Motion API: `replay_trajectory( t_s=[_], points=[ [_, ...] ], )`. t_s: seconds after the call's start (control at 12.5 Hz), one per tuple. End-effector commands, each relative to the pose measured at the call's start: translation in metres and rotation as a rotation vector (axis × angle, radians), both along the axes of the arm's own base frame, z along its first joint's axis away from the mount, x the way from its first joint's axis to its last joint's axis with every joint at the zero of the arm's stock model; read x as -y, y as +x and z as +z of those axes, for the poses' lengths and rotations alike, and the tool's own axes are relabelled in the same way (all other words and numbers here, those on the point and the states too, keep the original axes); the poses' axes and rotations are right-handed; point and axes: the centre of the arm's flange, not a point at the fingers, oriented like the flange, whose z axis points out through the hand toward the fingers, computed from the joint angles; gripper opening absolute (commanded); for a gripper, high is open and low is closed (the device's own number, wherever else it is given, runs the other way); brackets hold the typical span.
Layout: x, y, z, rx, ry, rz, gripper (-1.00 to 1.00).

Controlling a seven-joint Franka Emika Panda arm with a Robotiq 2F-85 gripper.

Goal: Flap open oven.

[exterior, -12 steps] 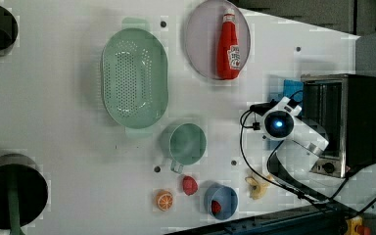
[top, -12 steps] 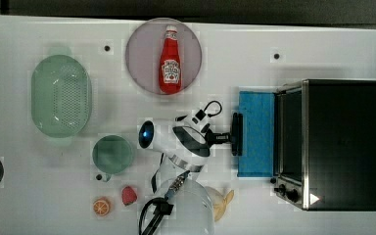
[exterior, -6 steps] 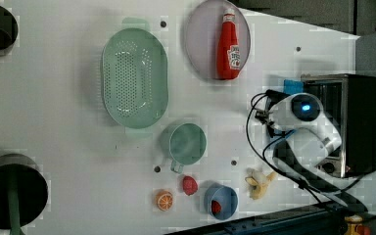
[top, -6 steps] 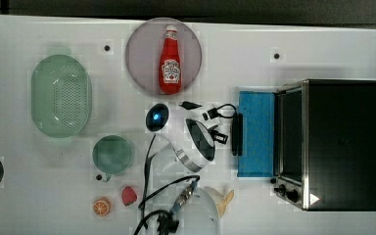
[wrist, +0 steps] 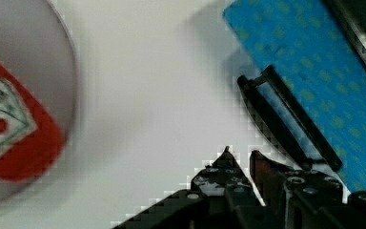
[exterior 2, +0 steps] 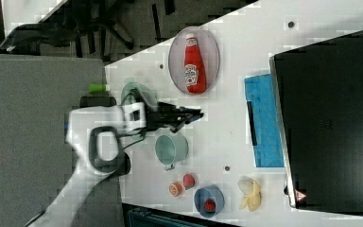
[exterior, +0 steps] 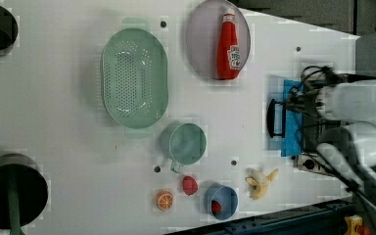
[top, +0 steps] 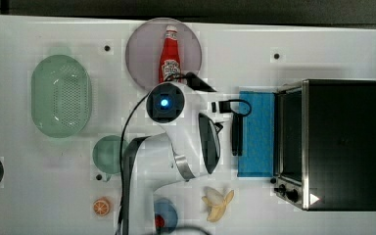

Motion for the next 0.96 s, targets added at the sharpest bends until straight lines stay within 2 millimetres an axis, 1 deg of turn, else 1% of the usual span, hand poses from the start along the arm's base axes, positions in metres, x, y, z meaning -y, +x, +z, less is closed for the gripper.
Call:
replay_trajectory(
  t_s=[0.08,0.24,0.4,0.64,0.8,0.96],
  points=[
    [0.014,-0.011,0.078,0.073,0.088,-0.161,-0.65],
    [0.02,-0.027,0.13,0.1,0.166,-0.229,-0.65],
    [0.025,-0.045,0.168,0.112,0.223,-0.268,-0.65],
    [0.028,-0.062,0.213,0.142,0.252,-0.277,-0.65],
    [0.03,-0.074,0.236,0.11,0.25,-0.284,-0.65],
    [0.031,-0.08,0.26,0.074,0.244,-0.29,-0.65]
  ],
)
